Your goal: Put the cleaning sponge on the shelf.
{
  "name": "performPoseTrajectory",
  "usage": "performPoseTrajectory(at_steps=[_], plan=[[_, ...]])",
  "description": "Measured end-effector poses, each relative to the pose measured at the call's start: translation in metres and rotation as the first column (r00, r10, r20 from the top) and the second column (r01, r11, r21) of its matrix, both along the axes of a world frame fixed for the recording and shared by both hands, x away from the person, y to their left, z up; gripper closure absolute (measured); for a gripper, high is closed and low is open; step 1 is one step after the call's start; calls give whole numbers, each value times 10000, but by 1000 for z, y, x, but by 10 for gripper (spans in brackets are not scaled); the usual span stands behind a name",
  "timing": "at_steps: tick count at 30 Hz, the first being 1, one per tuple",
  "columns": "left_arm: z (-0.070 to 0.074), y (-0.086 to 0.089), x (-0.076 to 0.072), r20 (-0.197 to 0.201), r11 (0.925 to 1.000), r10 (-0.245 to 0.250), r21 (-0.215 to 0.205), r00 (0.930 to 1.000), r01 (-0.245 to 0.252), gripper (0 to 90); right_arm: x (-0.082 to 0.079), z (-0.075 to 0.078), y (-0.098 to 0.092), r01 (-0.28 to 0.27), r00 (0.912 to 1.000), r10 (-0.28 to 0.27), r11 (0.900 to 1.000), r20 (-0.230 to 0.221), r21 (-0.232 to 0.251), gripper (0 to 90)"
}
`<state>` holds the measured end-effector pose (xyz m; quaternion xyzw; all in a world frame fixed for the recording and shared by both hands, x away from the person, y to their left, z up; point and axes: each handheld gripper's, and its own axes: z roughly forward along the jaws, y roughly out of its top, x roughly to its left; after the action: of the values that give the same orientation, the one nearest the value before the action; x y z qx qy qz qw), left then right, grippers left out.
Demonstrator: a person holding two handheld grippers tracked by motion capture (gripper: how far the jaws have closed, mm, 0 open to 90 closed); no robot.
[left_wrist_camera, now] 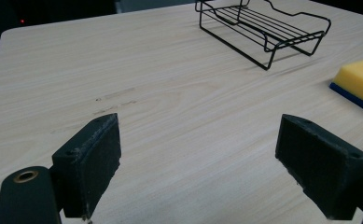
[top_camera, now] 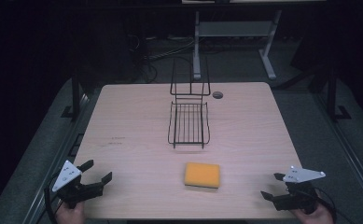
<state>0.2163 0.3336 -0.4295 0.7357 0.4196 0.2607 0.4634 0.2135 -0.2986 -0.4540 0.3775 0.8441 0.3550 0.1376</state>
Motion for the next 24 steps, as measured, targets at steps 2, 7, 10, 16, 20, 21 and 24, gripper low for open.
performPoseTrajectory(at_steps=[2,7,10,16,20,21,24], plan=[[0,0,1,-42,10000,14,29,10000,-14,134,1,0,2,-67,10000,67,10000,27,-65,157],[-1,-2,0,-81,10000,-68,-63,9999,67,134,2,-1,5,-150,9999,150,9998,-20,-102,157],[0,-4,-1,-5,9999,-161,61,9999,161,134,0,2,9,-345,9994,347,9990,70,-276,158],[0,-3,-2,14,9999,-156,-16,9999,156,134,0,5,15,-461,9988,464,9986,123,-253,158],[0,-3,-2,0,9999,-146,-36,9999,146,134,4,6,23,-754,9971,757,9961,50,-451,157],[0,-3,-2,0,9999,-146,-36,9999,146,134,4,6,23,-754,9971,757,9961,50,-451,157],[0,-2,-2,9,9999,-113,-23,9999,113,134,6,9,27,-981,9952,979,9939,-64,-505,157]])
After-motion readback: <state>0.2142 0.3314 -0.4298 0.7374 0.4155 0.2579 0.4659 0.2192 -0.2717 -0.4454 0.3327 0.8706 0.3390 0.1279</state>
